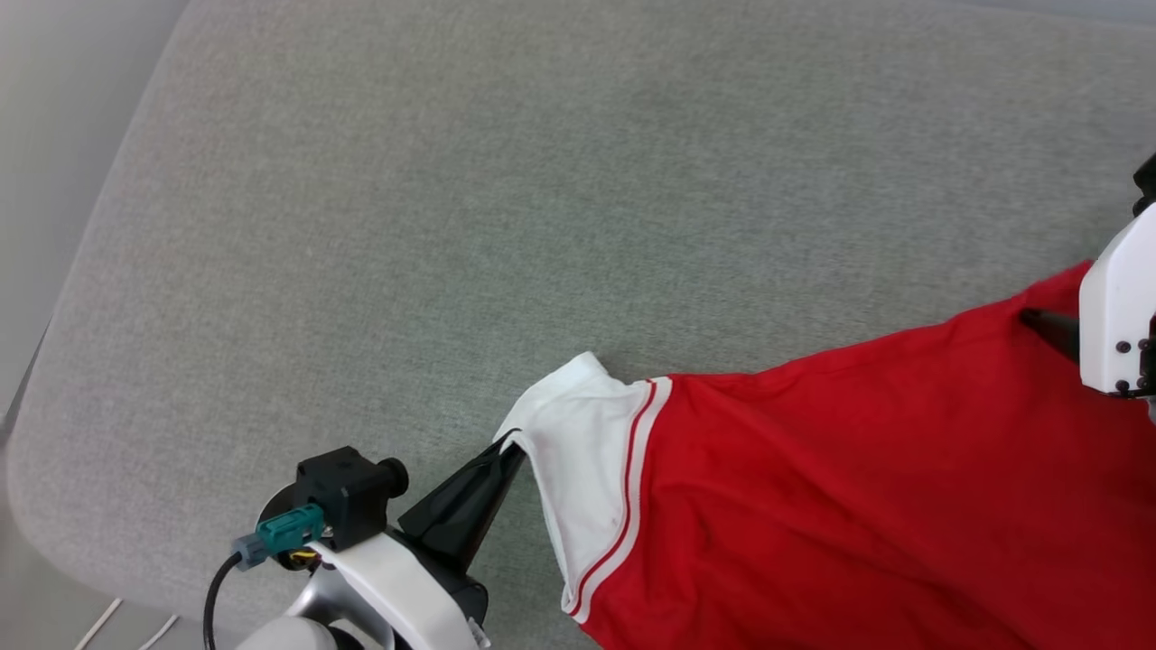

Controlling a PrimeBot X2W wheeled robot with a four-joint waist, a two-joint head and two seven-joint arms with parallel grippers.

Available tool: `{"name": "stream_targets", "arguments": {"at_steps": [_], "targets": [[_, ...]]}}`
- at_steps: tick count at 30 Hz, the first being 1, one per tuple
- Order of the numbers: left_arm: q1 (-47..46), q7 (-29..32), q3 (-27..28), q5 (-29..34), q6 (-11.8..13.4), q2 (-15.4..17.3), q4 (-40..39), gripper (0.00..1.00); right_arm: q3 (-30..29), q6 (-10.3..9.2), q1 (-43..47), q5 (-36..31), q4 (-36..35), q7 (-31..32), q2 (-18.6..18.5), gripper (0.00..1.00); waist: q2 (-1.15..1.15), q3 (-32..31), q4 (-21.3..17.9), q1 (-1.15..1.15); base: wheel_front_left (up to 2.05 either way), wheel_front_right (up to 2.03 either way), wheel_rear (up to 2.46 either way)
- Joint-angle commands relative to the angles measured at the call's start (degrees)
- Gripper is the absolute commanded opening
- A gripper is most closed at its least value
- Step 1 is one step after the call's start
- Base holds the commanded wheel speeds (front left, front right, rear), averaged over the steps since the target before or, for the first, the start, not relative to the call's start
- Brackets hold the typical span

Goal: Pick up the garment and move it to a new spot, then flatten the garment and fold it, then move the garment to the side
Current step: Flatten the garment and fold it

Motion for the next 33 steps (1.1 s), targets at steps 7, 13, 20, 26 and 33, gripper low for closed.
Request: {"name": "stream_targets", "arguments": {"at_steps": [7,13,20,26,33], "targets": [[-1.9,-0.8,-0.9,0.7,-0.8,-1.4,0.4,0.0,1.5,-0.04,1.0,-1.8,6.3,0.4,-1.0,1.0,0.0,3.0,2.8,-0.01,0.0,0.0,0.0],[-1.8,-1.2,-0.8,0.2,-0.8,-1.5,1.4,0.0,2.6,-0.04,4.4,-1.3,8.2,-0.5,-1.5,0.0,0.0,2.6,2.9,-0.01,0.0,0.0,0.0],[-1.6,-1.2,-0.2,0.5,-0.2,-0.5,1.0,0.0,0.4,-0.03,2.8,-1.0,8.8,-5.7,-1.3,0.0,0.0,0.0,1.3,-0.01,0.0,0.0,0.0],[-0.7,-1.1,0.9,0.4,0.8,1.1,-0.3,0.0,1.3,-0.03,0.9,1.7,7.0,-12.6,-2.6,0.0,0.0,-4.2,-1.7,-0.01,0.0,0.0,0.0],[0.3,-1.1,4.1,-0.6,2.7,4.3,-3.3,0.0,2.4,-0.03,1.9,5.5,2.6,-17.2,-3.3,0.0,0.0,-11.1,-6.5,-0.01,0.0,0.0,0.0]]}}
